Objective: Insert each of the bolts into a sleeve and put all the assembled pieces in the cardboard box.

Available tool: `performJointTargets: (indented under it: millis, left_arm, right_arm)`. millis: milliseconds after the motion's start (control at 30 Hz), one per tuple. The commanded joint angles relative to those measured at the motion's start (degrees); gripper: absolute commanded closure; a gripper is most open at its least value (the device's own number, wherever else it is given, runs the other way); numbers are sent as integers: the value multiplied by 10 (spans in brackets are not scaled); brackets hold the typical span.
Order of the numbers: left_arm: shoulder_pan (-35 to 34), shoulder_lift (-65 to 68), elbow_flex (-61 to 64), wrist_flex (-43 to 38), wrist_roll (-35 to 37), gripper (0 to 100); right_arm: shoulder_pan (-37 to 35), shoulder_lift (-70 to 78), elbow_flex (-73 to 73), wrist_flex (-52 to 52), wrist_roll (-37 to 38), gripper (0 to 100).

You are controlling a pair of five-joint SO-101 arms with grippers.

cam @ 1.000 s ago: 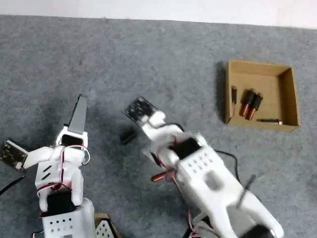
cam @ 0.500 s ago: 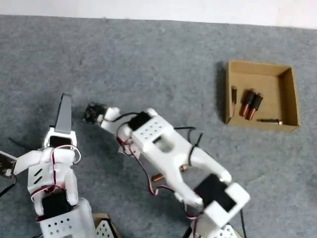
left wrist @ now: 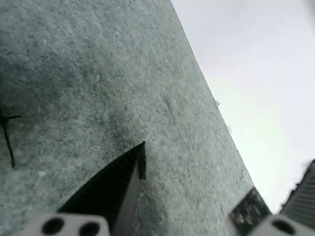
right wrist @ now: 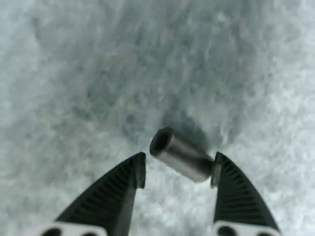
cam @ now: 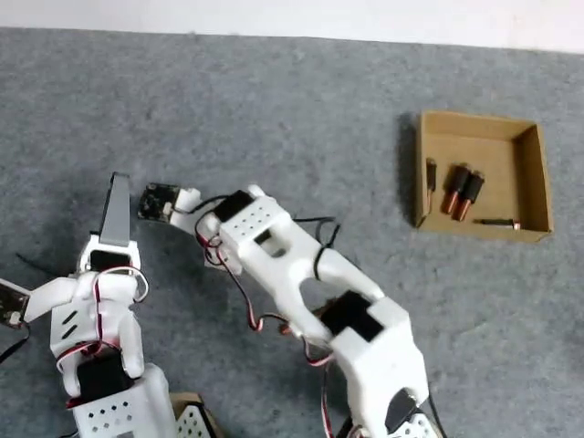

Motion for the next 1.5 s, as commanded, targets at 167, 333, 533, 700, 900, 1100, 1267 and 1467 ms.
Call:
performJointTargets:
  millis: [167, 333, 533, 700, 900, 1100, 1267, 1467]
  left_arm:
    - [-2, -5, -24, -10, 4, 558]
    - [-2, -5, -23, -10, 4, 558]
    - [-2, -5, -23, -10, 4, 558]
    - [-2, -5, -23, -10, 4, 558]
    - [-2, -5, -23, -10, 4, 558]
    - [-2, -5, -23, -10, 4, 558]
    - [-4, -5, -22, -10, 4, 558]
    - [-5, -5, -22, -10, 4, 558]
  right_arm:
    - [-5, 30, -21, 12, 6, 815]
    - [-5, 31, -22, 8, 4, 815]
    - [-6, 32, -23, -7, 3, 815]
    - [-9, 32, -21, -39, 2, 815]
    - [-15, 32, -21, -43, -2, 817]
    - [-12, 32, -23, -43, -22, 985]
    - [-9, 32, -23, -42, -26, 994]
    - [26, 28, -24, -42, -59, 994]
